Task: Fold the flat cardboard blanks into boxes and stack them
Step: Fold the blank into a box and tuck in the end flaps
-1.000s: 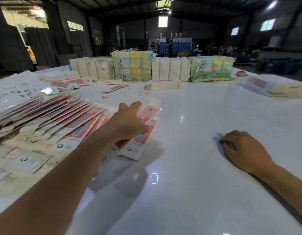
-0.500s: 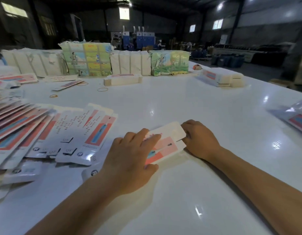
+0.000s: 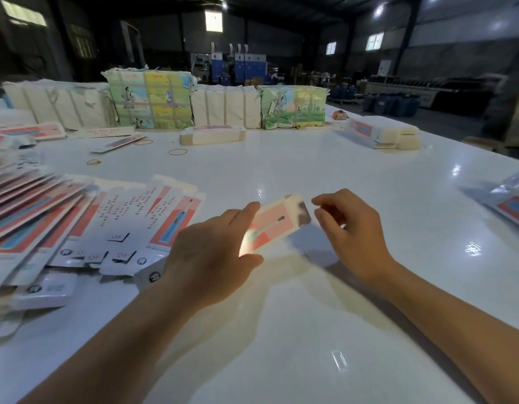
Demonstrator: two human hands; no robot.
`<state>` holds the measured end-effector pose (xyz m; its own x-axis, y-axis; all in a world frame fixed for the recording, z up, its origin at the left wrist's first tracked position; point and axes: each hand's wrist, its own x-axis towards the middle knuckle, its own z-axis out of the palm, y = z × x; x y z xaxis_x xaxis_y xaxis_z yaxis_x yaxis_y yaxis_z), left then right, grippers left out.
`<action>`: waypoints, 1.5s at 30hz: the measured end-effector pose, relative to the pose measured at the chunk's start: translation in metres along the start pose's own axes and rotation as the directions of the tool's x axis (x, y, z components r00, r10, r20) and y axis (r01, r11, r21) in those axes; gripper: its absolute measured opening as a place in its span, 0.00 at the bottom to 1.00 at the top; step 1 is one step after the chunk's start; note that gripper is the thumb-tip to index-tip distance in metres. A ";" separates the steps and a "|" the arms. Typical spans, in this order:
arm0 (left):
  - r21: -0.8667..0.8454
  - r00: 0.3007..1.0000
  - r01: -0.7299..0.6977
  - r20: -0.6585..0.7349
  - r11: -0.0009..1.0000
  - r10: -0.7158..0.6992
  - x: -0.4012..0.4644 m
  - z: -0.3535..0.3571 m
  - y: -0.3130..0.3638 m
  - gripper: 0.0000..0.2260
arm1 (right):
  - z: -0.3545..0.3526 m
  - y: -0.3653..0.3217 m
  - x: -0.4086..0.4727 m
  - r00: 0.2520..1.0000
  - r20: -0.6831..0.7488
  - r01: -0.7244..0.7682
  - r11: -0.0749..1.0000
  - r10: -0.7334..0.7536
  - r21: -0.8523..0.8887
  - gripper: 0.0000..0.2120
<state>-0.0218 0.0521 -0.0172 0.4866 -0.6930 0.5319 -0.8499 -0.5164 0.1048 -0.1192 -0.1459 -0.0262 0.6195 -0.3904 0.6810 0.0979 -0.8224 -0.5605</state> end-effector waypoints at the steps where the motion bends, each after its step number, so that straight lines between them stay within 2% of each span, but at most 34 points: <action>1: -0.018 0.999 0.024 -0.023 1.000 -0.024 0.000 0.001 -0.001 0.33 | 0.000 -0.003 -0.001 0.999 -0.003 -0.048 0.998 0.049 0.045 0.11; 4: -0.062 0.998 0.031 -0.058 0.998 -0.034 0.002 0.001 -0.003 0.31 | 0.004 -0.013 -0.005 0.994 0.062 -0.104 0.981 0.095 0.163 0.13; 7: -0.048 0.997 -0.001 -0.076 0.999 -0.003 0.001 0.001 0.000 0.31 | 0.009 -0.023 -0.010 0.993 0.094 -0.099 0.966 0.078 0.239 0.14; 10: -0.052 0.993 -0.013 -0.117 0.999 0.006 0.001 0.003 0.001 0.32 | 0.012 -0.029 -0.013 0.996 0.058 -0.081 0.961 0.068 0.265 0.22; 12: -0.059 0.991 -0.024 -0.132 0.998 0.016 0.001 0.003 0.003 0.32 | 0.012 -0.029 -0.014 0.996 0.041 -0.084 0.956 0.075 0.280 0.21; 13: -0.056 0.990 -0.030 -0.136 0.998 0.022 0.001 0.002 0.004 0.31 | 0.012 -0.028 -0.014 0.995 0.041 -0.103 0.950 0.095 0.294 0.20; 17: -0.029 0.990 -0.049 -0.136 0.998 0.044 0.002 0.002 0.009 0.30 | 0.011 -0.024 -0.010 0.980 0.103 -0.195 0.936 0.172 0.295 0.27; 19: -0.022 0.991 -0.063 -0.121 0.998 0.059 0.002 0.004 0.009 0.32 | 0.011 -0.024 -0.010 0.978 0.117 -0.197 0.948 0.173 0.250 0.24; 23: -0.020 0.993 -0.059 -0.105 0.998 0.056 0.001 0.005 0.012 0.34 | 0.009 -0.028 -0.011 0.991 0.078 -0.120 0.964 0.104 0.238 0.11; 26: -0.013 0.990 -0.087 -0.109 0.996 0.085 -0.001 0.005 0.013 0.34 | 0.007 -0.030 -0.012 0.993 0.111 -0.058 0.983 0.039 0.172 0.10; 32: -0.002 0.984 -0.151 -0.100 0.989 0.150 -0.003 0.006 0.012 0.35 | 0.003 -0.023 -0.011 0.971 0.240 -0.039 0.995 0.015 0.095 0.08; 34: -0.012 0.987 -0.123 -0.104 0.992 0.121 -0.002 0.007 0.012 0.34 | 0.001 -0.022 -0.008 0.977 0.213 0.007 0.998 -0.019 0.058 0.06; 35: -0.018 0.989 -0.102 -0.109 0.995 0.100 -0.002 0.006 0.012 0.34 | 0.000 -0.021 -0.006 0.988 0.147 0.043 0.999 -0.044 0.008 0.06; 37: -0.030 0.991 -0.055 -0.126 0.998 0.051 -0.001 0.005 0.013 0.33 | 0.000 -0.019 -0.002 0.998 -0.016 0.052 0.993 -0.054 -0.104 0.20; 38: -0.037 0.991 -0.040 -0.132 0.998 0.035 -0.001 0.005 0.014 0.33 | 0.001 -0.017 0.000 0.998 -0.061 -0.013 0.998 0.009 -0.063 0.29; 39: -0.045 0.991 -0.035 -0.134 0.998 0.029 -0.001 0.005 0.014 0.33 | 0.002 -0.014 0.002 0.987 -0.034 -0.155 0.984 0.158 0.086 0.36; 40: -0.053 0.991 -0.038 -0.131 0.998 0.031 -0.001 0.005 0.015 0.33 | 0.002 -0.015 0.003 0.939 0.086 -0.341 0.883 0.332 0.323 0.39; 41: -0.061 0.991 -0.046 -0.125 0.997 0.038 -0.001 0.005 0.016 0.33 | 0.002 -0.016 0.004 0.855 0.294 -0.517 0.653 0.427 0.553 0.36; 42: -0.070 0.992 -0.055 -0.118 0.996 0.047 -0.002 0.005 0.016 0.34 | 0.002 -0.018 0.005 0.757 0.506 -0.648 0.367 0.415 0.668 0.25; 43: -0.079 0.992 -0.065 -0.111 0.995 0.056 -0.002 0.005 0.017 0.34 | 0.003 -0.020 0.006 0.700 0.606 -0.698 0.185 0.379 0.691 0.15; 44: -0.085 0.992 -0.074 -0.107 0.994 0.064 -0.002 0.004 0.017 0.34 | 0.004 -0.022 0.006 0.695 0.623 -0.702 0.152 0.358 0.696 0.08; 45: -0.090 0.992 -0.078 -0.107 0.993 0.069 -0.002 0.004 0.017 0.34 | 0.006 -0.021 0.005 0.722 0.592 -0.677 0.193 0.357 0.710 0.07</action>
<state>-0.0369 0.0427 -0.0198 0.4027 -0.6691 0.6246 -0.9002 -0.4133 0.1376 -0.1138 -0.1276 -0.0138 0.9437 -0.3306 0.0126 0.1520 0.3994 -0.9041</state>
